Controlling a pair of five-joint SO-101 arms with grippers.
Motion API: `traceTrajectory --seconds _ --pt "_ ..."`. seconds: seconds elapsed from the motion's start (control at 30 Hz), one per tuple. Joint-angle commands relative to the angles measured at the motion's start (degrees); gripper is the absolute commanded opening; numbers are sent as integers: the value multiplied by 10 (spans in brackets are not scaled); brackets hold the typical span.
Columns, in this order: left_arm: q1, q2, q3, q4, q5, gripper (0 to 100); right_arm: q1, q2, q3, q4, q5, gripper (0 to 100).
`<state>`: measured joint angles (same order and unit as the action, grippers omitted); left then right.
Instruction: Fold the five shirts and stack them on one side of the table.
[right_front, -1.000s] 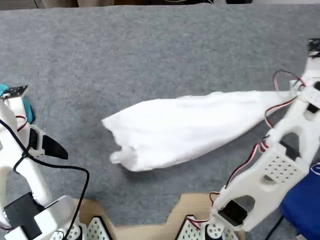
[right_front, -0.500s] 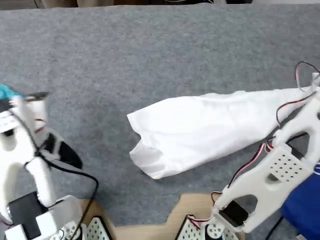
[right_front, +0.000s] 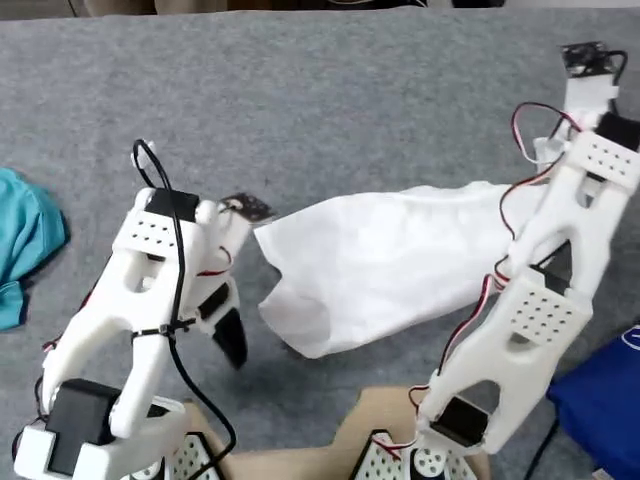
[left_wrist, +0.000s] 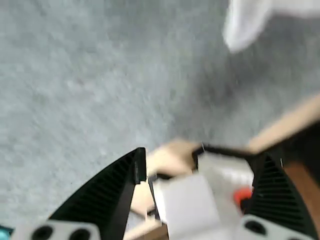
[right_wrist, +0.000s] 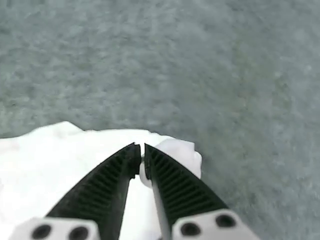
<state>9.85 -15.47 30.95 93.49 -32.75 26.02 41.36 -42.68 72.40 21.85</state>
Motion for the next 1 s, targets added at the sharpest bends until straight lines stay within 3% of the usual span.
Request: traceTrajectory --seconds 0.0,0.13,0.33,0.67,0.97 --pt "11 -2 2 -41 18 345 -17 -1 25 -23 -7 5" --pt "49 -4 -3 -46 18 346 -18 -5 63 -91 -27 5" --pt "127 -7 -3 -67 25 346 -18 -1 71 -102 -40 5" --pt "129 -3 -2 -186 117 336 -26 20 101 -150 -71 5" --pt "130 -1 4 -229 119 89 -34 22 101 -151 -71 5"
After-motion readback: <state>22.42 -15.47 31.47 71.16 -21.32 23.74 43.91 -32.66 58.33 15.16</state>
